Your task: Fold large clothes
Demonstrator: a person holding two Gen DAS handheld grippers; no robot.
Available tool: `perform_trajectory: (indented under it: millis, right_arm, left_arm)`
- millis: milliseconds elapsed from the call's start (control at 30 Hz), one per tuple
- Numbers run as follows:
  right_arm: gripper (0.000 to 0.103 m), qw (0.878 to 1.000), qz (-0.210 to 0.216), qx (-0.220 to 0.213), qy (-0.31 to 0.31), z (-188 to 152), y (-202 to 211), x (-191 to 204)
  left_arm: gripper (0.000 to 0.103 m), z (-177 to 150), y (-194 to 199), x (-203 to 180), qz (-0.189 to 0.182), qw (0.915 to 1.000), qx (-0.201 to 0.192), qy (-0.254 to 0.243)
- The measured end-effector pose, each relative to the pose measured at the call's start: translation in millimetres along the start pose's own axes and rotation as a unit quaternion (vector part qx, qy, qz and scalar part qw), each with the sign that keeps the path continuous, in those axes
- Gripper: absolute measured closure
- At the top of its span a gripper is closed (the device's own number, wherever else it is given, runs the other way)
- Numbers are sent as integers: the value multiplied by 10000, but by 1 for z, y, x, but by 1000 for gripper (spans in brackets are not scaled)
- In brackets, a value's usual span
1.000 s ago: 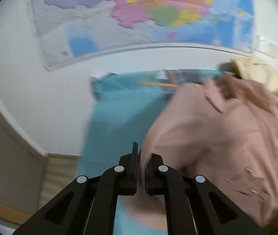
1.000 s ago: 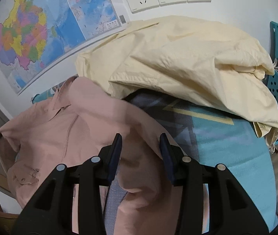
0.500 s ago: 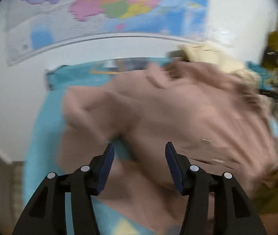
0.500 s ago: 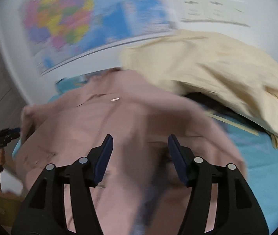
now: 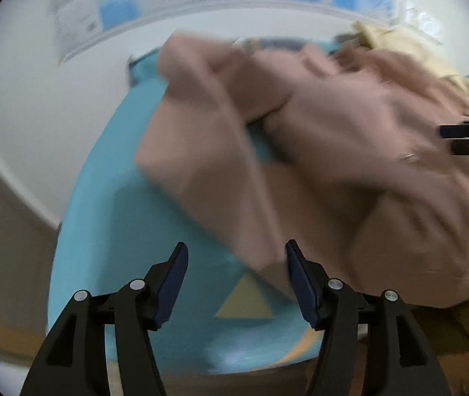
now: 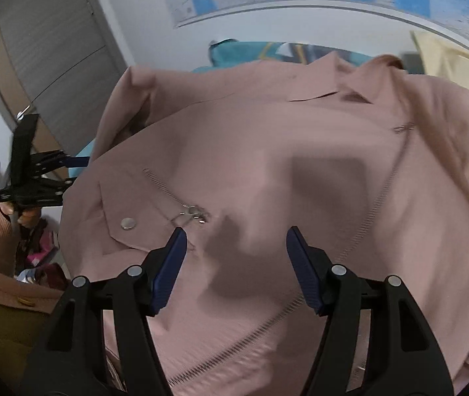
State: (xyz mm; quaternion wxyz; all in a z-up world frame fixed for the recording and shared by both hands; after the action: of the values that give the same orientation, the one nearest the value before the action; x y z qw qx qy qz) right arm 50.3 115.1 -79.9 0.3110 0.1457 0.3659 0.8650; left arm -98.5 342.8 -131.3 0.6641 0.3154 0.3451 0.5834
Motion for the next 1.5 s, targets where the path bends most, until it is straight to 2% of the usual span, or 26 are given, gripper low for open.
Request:
perform_trajectory:
  millis: [67, 100, 200, 267, 300, 333, 367, 400, 433, 467, 500, 533, 600, 633, 700, 800, 833, 933, 1033, 1100, 1133, 1167, 1200, 1300, 1433, 1500]
  right_arm:
    - [41, 10000, 26, 27, -8, 0, -3, 3]
    - [41, 10000, 15, 30, -30, -1, -4, 2]
    - [41, 9999, 12, -31, -138, 0, 2, -2]
    - [41, 9998, -47, -66, -179, 0, 4, -8]
    - [41, 9997, -65, -68, -207, 1, 4, -11]
    - [41, 9996, -68, -62, -255, 1, 4, -15]
    - [41, 9995, -93, -59, -281, 2, 2, -18]
    - [41, 9994, -137, -54, -302, 3, 0, -21]
    - [41, 9992, -181, -34, -349, 4, -3, -26]
    - [41, 9990, -230, -22, -387, 5, -5, -30]
    - [41, 9986, -323, -29, -426, 7, -7, -36]
    - [41, 9977, -454, -55, -499, 9, -7, -46]
    - [41, 9952, -764, -101, -609, 14, -6, -67]
    - [41, 9931, -998, -134, -608, 17, -4, -78]
    - [41, 9864, -1499, -246, -620, 26, 1, -104]
    - [41, 9760, -1979, -435, -803, 44, 15, -142]
    - [38, 9695, -2266, -574, -733, 52, 23, -154]
    - [23, 9526, -2872, -808, -591, 73, 34, -182]
    - [25, 9474, -3118, -636, -332, 84, 19, -201]
    - [36, 9415, -3345, -386, -140, 85, 3, -212]
    - [56, 9438, -3297, -208, -117, 84, -7, -216]
    - [86, 9443, -3286, -93, -153, 84, -13, -221]
    - [94, 9436, -3303, -36, -216, 85, -15, -228]
    - [97, 9469, -3127, -381, -640, 110, 3, -251]
    - [98, 9372, -3165, -873, -1175, 141, 24, -273]
    - [97, 9353, -3281, -756, -1086, 144, 13, -274]
  left_arm:
    - [87, 3, -3, 8, -97, 9998, -78, 172]
    - [100, 6, 0, 15, -12, 9996, -131, 232]
    - [100, 20, 33, 57, 893, 9943, -360, 466]
    - [96, 23, 57, 95, 1997, 9778, -248, 588]
    - [89, 25, 70, 109, 2490, 9665, -236, 575]
    - [85, 26, 80, 119, 2835, 9570, -230, 572]
    - [77, 28, 84, 120, 2901, 9550, -239, 572]
    - [62, 29, 88, 117, 2647, 9620, -292, 609]
    - [56, 31, 90, 108, 2206, 9722, -425, 668]
    - [49, 35, 92, 94, 1540, 9831, -663, 736]
    - [48, 40, 92, 72, 723, 9910, -875, 715]
    - [48, 46, 92, 49, 221, 9933, -1014, 506]
    - [31, 59, 87, 16, -99, 9935, -1136, -8]
    - [27, 67, 79, -4, -417, 9926, -1113, -238]
    - [25, 75, 55, -32, -911, 9905, -901, -508]
    - [30, 93, 13, -45, -787, 9927, -498, -767]
    - [32, 103, 1, -47, -806, 9929, -426, -766]
    - [34, 133, -18, -53, -926, 9913, -469, -810]
    - [34, 164, -46, -55, -953, 9912, -409, -826]
    - [34, 176, -63, -60, -951, 9909, -314, -896]
    - [34, 176, -71, -61, -882, 9913, -237, -946]
    - [35, 177, -76, -60, -781, 9917, -175, -1001]
    - [36, 181, -82, -59, -637, 9920, -143, -1080]
    - [38, 193, -92, -51, -480, 9929, -165, -1077]
    - [38, 221, -94, -28, -72, 9944, -527, -913]
    - [38, 232, -99, -14, 117, 9955, -619, -701]
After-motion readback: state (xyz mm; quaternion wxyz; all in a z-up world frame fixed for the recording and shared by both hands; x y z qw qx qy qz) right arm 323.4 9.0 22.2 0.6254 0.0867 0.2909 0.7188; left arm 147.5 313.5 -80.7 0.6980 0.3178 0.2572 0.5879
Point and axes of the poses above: each gripper's, at about its wrist camera, not at the fingertips, and y roughly against the way its jaws point, x to its left, z to its top, the point moved 9 cm from there along -y, roughly the way its jaws point, and after that the axes turned 11 degrees about -z, right-handed, at the moved point
